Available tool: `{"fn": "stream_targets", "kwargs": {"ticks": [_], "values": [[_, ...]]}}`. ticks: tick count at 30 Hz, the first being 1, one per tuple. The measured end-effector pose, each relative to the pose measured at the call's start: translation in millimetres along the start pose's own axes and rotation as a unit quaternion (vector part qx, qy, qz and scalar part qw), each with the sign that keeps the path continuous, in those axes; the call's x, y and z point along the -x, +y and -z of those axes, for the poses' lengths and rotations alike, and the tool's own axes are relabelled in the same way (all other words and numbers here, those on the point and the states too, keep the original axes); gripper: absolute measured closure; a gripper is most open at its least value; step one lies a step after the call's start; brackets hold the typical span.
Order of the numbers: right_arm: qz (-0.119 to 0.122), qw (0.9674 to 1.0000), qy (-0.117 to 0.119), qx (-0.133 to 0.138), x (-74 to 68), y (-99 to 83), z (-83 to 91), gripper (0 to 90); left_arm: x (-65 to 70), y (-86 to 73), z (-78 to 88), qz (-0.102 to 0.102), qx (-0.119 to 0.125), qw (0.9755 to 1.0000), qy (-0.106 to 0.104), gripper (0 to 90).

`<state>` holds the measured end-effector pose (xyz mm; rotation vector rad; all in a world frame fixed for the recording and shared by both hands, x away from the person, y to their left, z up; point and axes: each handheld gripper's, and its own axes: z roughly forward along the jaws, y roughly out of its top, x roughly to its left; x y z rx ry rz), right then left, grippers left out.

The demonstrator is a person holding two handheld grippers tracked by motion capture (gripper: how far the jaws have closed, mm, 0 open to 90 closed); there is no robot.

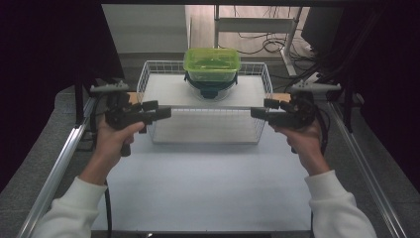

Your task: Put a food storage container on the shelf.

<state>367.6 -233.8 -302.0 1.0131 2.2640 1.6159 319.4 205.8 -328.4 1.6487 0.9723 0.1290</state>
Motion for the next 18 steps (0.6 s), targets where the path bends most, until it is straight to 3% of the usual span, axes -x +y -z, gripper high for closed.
{"fn": "stream_targets", "kwargs": {"ticks": [2,3,4,5,8,9,12,13,14,18], "values": [[0.010,0.9999,-0.004,-0.012,-4.1,-22.5,3.7,24.3,-0.1,-24.1,4.1,0.001,-0.007,0.9999,0.012,23.7],[0.013,0.9998,-0.005,-0.015,-4.5,-31.2,4.5,24.2,-0.1,-24.1,4.1,0.001,-0.007,0.9999,0.012,23.7],[0.015,0.9997,-0.006,-0.020,-4.3,-42.1,5.1,23.6,-3.3,-44.0,5.9,0.003,-0.012,0.9998,0.018,23.8],[0.015,0.9997,-0.006,-0.020,-4.3,-42.1,5.1,23.6,-3.3,-44.0,5.9,0.003,-0.012,0.9998,0.018,24.0],[0.018,0.9996,0.003,-0.020,-2.4,-68.3,6.0,23.3,-11.5,-77.0,4.8,0.022,-0.024,0.9992,0.022,24.2],[0.015,0.9995,0.000,-0.027,0.2,-85.5,5.8,23.3,-13.2,-83.1,4.4,0.023,-0.027,0.9991,0.023,24.9],[0.000,0.9990,-0.007,-0.043,6.9,-108.5,4.2,22.7,-20.0,-107.5,-2.2,0.023,-0.050,0.9979,0.034,25.6],[0.000,0.9990,-0.007,-0.043,6.9,-108.5,4.2,22.7,-20.0,-107.5,-2.2,0.023,-0.050,0.9979,0.034,25.9],[-0.015,0.9981,-0.011,-0.059,11.3,-121.0,2.5,22.1,-21.7,-121.0,-7.2,0.018,-0.064,0.9967,0.046,26.2],[-0.025,0.9964,-0.019,-0.078,15.5,-137.4,0.1,22.2,-22.7,-139.7,-17.5,0.023,-0.085,0.9946,0.055,26.5]]}}
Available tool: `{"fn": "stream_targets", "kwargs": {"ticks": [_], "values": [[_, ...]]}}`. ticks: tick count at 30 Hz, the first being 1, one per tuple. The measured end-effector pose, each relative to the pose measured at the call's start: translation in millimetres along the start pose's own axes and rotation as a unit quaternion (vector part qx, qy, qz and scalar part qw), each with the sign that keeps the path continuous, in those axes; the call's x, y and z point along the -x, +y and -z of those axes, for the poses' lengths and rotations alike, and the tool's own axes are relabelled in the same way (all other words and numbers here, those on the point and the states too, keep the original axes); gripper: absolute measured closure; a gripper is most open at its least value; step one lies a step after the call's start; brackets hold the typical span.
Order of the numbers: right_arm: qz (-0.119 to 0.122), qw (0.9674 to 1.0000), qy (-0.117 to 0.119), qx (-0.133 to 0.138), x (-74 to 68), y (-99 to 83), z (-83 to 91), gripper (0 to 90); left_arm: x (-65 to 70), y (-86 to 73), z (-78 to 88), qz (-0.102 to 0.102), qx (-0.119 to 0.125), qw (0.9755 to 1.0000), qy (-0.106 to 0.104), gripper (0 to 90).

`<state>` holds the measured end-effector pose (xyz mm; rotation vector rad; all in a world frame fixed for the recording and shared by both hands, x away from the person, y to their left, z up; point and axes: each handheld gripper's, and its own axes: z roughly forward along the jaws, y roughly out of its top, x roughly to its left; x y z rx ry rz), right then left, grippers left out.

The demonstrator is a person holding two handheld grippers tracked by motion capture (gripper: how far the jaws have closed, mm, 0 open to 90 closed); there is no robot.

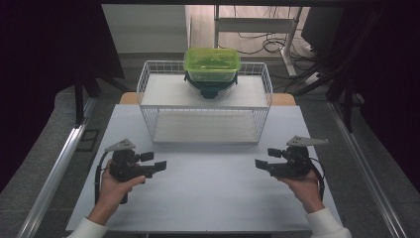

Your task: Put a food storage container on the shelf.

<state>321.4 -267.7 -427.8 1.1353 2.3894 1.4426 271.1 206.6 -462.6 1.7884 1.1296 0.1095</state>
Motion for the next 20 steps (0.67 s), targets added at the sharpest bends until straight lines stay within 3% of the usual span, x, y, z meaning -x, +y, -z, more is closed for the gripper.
{"fn": "stream_targets", "kwargs": {"ticks": [1,2,3,5,8,20], "values": [[0.002,0.9998,-0.010,-0.018,2.5,-10.8,-4.7,22.1,0.5,-6.0,-5.9,0.002,-0.012,0.9999,0.005,26.4],[0.001,0.9997,-0.013,-0.023,3.1,-13.5,-6.0,22.1,2.1,-12.3,-12.9,-0.003,-0.028,0.9995,0.012,26.4],[0.001,0.9997,-0.013,-0.023,3.1,-13.5,-6.0,22.1,2.1,-12.3,-12.9,-0.003,-0.028,0.9995,0.012,26.3],[-0.009,0.9992,-0.017,-0.034,6.6,-22.0,-11.3,21.9,5.2,-15.9,-17.7,-0.023,-0.042,0.9985,0.026,26.3],[-0.006,0.9990,-0.022,-0.039,7.7,-24.4,-12.8,21.8,5.8,-15.8,-16.4,-0.022,-0.037,0.9987,0.025,26.3],[-0.004,0.9995,-0.028,-0.013,10.4,-24.0,-4.2,20.2,2.2,-11.6,-20.8,-0.011,-0.034,0.9991,0.021,25.9]]}}
